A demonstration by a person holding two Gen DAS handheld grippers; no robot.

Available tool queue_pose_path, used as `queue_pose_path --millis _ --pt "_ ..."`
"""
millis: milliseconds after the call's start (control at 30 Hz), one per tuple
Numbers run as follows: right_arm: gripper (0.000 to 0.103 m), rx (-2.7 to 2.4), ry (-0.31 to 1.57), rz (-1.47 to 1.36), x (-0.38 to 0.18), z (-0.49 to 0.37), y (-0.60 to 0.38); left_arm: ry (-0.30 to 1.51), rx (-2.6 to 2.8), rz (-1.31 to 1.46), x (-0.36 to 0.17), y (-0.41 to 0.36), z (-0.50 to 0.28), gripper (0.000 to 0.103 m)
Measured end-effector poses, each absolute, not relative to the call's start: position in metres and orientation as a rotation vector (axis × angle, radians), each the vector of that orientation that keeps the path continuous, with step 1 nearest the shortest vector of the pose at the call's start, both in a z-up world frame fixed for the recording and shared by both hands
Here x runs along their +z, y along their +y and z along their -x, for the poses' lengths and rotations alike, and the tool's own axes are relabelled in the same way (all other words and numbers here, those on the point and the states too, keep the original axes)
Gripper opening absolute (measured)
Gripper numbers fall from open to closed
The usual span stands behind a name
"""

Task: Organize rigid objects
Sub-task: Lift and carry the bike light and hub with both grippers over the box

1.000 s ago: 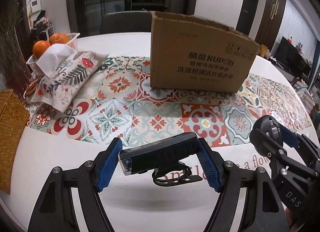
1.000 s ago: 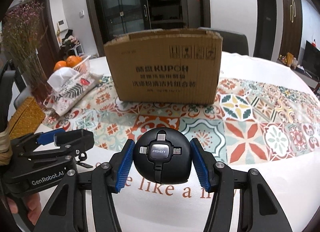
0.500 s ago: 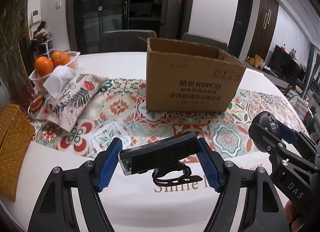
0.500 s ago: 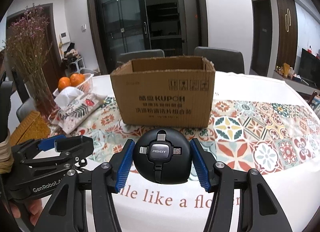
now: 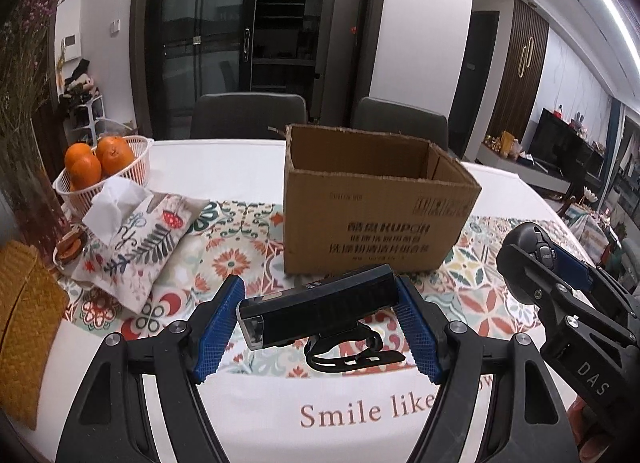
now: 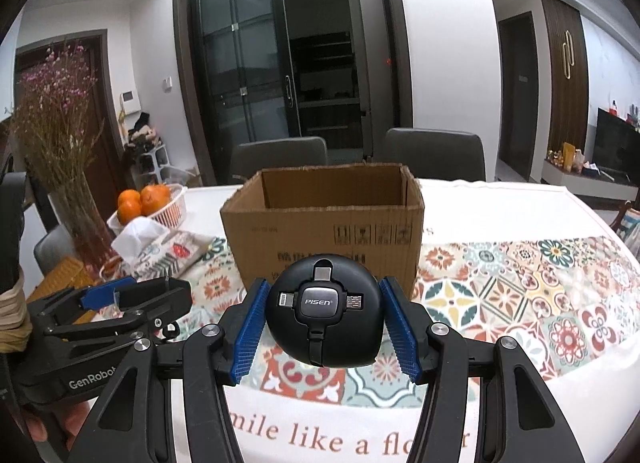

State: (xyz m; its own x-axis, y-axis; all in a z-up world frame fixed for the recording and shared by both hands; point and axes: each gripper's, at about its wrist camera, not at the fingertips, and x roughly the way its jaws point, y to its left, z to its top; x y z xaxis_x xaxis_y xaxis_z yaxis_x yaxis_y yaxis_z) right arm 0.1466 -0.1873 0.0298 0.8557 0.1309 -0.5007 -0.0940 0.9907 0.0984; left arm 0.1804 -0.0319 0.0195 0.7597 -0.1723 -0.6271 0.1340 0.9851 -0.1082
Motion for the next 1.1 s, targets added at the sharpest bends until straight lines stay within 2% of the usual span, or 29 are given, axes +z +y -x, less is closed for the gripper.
queue_pose_path --millis 1100 --pt "0.057 0.096 0.463 -0.095 0.08 -0.235 -0.208 0.591 -0.188 0.005 0.077 -0.055 -0.277 0.075"
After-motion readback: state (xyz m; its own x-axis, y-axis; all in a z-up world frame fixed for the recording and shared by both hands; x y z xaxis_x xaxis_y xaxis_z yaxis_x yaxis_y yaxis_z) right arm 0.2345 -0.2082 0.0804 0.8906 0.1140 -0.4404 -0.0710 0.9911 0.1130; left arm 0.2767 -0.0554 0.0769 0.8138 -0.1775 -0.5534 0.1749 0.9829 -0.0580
